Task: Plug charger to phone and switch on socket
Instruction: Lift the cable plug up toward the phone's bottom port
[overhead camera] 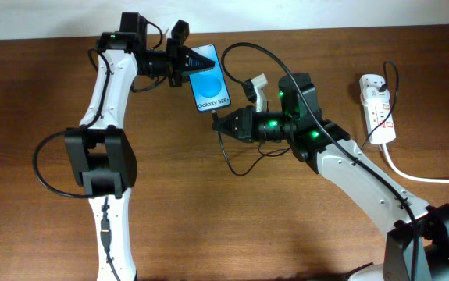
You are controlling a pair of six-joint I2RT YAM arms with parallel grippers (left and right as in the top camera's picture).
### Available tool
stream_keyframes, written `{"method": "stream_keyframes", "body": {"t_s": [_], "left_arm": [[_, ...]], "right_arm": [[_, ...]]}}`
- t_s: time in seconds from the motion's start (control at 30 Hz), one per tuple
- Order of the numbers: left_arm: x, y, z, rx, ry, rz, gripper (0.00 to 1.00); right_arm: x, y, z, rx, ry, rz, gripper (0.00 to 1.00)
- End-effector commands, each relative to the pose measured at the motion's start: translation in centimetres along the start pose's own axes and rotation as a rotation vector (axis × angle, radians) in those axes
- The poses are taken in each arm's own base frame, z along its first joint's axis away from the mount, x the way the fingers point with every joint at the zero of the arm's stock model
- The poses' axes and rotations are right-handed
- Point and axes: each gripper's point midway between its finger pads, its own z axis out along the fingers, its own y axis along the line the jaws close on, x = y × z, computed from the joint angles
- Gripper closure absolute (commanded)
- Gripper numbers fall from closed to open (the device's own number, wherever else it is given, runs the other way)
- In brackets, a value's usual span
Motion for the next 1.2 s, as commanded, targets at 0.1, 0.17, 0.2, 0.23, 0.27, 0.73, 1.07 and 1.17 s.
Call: {"method": "stream_keyframes", "body": {"t_s": [0.1,0.17,0.2,0.23,0.27,0.73,1.07,1.17], "left_arm": [[0.1,-1.7,0.0,0.054,0.011,0.027,1.0],[0.1,-1.7,0.0,0.054,0.011,0.027,1.0],[0.1,-1.7,0.0,0.054,0.011,0.027,1.0],[0.1,-1.7,0.0,0.054,0.011,0.026,1.0],[0.1,-1.7,0.0,0.054,0.011,0.027,1.0],[0.0,-1.7,0.1,0.054,0.012,0.042,1.0],[0.1,-1.7,0.2,0.054,0.015,0.041,1.0],[0.2,-1.7,0.6,0.055,0.021,0.042,1.0]], "right_arm": [[0.2,-0.2,0.3,0.004,0.005,-0.037,0.96],[0.2,-0.3,0.2,0.005,0.004,-0.037,0.96],[0.2,-0.3,0.2,0.005,0.004,-0.037,0.96],[0.2,-0.3,0.2,0.005,0.004,-0.037,0.96],[0.2,-0.3,0.2,0.007,0.002,-0.036,0.96],[-0.8,-1.2,-1.1,0.01,-0.017,-0.008,0.96],[-0.8,-1.2,-1.1,0.01,-0.017,-0.008,0.96],[-0.8,-1.1,-1.1,0.01,-0.018,-0.009,0.96]]}}
